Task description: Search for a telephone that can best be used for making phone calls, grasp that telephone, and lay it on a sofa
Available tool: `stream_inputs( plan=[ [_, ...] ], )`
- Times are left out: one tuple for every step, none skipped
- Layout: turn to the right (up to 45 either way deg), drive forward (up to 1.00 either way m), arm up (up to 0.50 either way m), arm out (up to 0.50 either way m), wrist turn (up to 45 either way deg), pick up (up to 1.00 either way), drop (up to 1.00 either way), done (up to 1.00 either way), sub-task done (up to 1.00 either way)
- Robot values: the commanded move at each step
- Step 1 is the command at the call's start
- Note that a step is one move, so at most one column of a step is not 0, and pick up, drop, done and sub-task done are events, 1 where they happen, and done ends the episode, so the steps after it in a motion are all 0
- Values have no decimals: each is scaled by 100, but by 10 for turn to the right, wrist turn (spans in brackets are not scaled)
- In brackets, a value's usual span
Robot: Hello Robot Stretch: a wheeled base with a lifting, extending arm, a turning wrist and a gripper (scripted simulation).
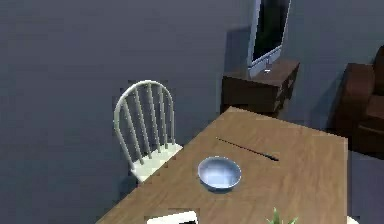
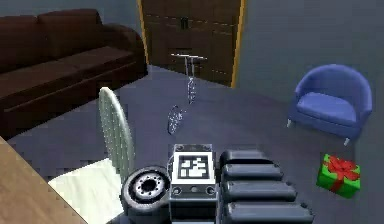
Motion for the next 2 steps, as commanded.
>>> stream_inputs(
  plan=[
    [450,0,0,0,0,0,0,0,0],
    [450,0,0,0,0,0,0,0,0]
  ],
)
